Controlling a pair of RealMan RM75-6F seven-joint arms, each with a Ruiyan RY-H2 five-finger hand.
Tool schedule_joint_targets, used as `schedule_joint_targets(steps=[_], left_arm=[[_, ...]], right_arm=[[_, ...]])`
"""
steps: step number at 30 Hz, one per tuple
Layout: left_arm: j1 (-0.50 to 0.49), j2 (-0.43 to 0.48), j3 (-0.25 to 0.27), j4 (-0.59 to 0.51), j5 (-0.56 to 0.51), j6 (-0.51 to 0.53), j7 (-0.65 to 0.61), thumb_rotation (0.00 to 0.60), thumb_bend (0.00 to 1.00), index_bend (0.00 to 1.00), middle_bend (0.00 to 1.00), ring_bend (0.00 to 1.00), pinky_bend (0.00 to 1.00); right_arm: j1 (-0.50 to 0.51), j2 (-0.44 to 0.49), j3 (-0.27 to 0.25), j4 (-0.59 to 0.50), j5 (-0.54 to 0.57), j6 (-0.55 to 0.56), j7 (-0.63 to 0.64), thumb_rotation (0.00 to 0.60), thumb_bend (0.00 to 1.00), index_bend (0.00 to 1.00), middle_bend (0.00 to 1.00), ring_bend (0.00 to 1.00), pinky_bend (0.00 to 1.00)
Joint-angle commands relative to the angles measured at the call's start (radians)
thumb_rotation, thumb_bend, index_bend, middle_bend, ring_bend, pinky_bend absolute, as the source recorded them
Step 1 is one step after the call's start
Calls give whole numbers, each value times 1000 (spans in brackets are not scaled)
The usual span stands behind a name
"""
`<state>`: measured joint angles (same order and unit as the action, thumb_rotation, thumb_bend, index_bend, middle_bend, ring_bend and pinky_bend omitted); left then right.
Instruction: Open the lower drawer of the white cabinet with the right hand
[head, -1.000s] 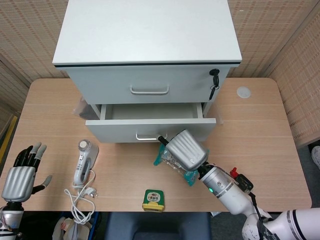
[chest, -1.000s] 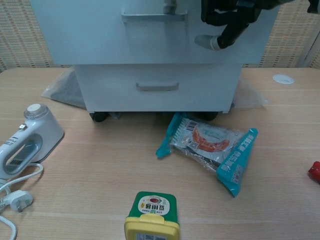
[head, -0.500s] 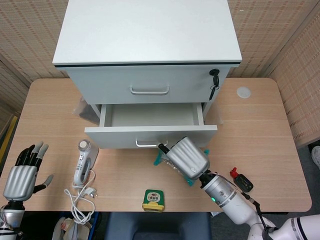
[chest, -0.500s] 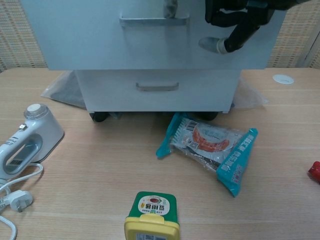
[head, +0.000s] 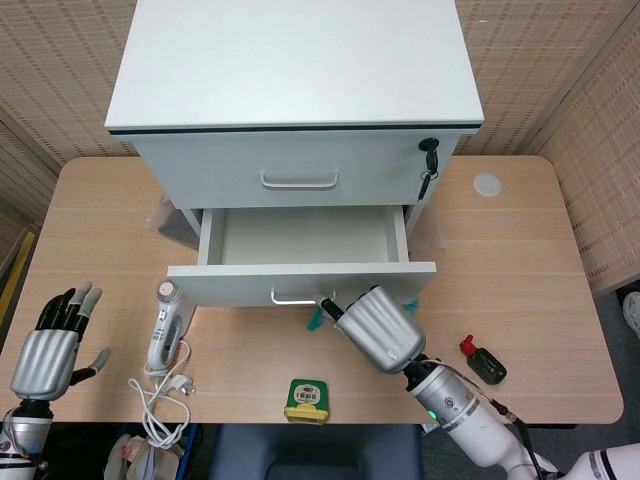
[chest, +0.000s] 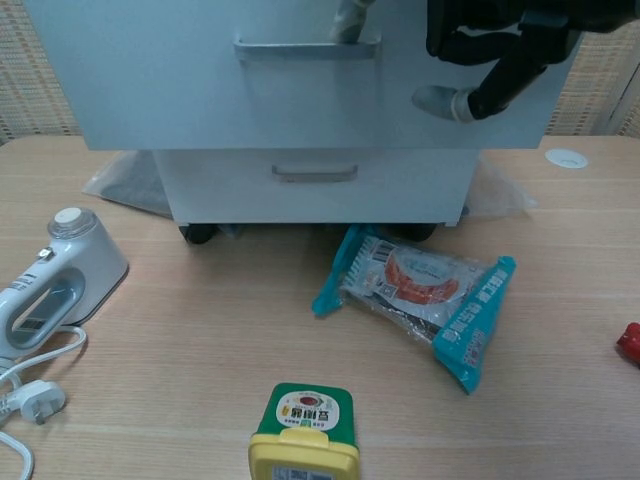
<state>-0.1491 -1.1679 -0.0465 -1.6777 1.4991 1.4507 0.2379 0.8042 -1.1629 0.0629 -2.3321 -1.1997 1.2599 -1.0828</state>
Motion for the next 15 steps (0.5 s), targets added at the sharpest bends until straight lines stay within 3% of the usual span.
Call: schedule_joint_targets(steps=[1,15], left_arm=[[0,0,1,1,1,-1,-1,600,249,0,0,0,92],[-5,-4,4,2,7,-5,-2,600,249,0,0,0,92]], right_arm=[[-8,0,-7,-11,-12,3,-8,600,376,237,920,969,854],[-67,-8,-63,-24,-147,-3,-22,600,376,228,921,972,855]])
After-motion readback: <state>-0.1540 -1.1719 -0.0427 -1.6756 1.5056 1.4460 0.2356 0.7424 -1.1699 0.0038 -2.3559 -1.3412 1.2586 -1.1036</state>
